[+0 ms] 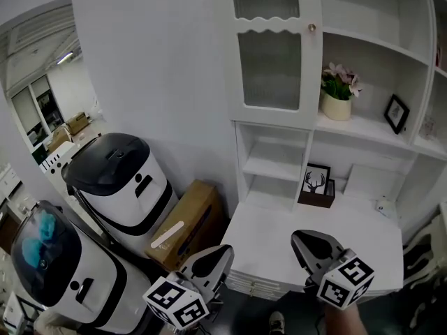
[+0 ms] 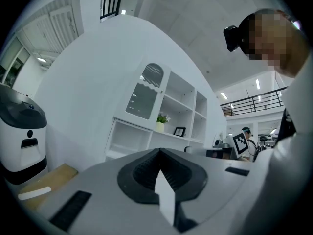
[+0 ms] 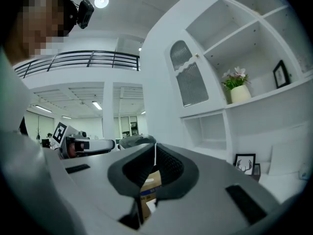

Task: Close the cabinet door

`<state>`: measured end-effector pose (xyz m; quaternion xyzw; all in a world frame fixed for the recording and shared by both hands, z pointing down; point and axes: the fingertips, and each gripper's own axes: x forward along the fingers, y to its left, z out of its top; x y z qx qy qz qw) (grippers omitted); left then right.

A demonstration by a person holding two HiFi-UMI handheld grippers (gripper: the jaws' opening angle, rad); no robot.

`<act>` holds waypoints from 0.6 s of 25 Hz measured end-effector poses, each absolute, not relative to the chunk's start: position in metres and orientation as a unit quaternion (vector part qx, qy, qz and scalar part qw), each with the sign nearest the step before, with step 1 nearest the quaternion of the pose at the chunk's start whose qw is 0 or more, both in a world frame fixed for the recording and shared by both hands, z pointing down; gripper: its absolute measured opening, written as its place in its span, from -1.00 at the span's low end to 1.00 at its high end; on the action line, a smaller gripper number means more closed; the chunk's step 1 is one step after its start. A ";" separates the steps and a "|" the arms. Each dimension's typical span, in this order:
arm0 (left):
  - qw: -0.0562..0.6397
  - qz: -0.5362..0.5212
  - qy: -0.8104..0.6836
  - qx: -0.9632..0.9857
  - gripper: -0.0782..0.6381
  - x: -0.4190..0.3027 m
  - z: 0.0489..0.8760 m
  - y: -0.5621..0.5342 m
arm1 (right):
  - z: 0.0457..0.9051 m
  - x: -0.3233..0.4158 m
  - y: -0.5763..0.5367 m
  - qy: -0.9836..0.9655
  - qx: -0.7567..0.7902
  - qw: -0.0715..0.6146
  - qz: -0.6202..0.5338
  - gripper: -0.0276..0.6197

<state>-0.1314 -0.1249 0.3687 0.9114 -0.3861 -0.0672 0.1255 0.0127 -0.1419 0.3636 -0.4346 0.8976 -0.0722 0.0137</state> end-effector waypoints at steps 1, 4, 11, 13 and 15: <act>0.127 -0.068 -0.383 0.913 -0.76 -0.134 0.370 -0.121 | 0.364 0.010 -0.136 0.896 -0.438 0.012 -0.072 -0.89; 0.131 -0.070 -0.373 0.916 -0.76 -0.142 0.374 -0.107 | 0.370 0.001 -0.117 0.892 -0.445 0.007 -0.075 -0.89; 0.135 -0.069 -0.358 0.921 -0.76 -0.155 0.379 -0.076 | 0.378 -0.018 -0.079 0.888 -0.453 0.004 -0.079 -0.89; 0.134 -0.069 -0.355 0.923 -0.76 -0.158 0.378 -0.068 | 0.379 -0.022 -0.069 0.887 -0.455 0.005 -0.078 -0.89; 0.132 -0.070 -0.353 0.924 -0.76 -0.161 0.378 -0.061 | 0.379 -0.025 -0.061 0.886 -0.458 0.007 -0.077 -0.89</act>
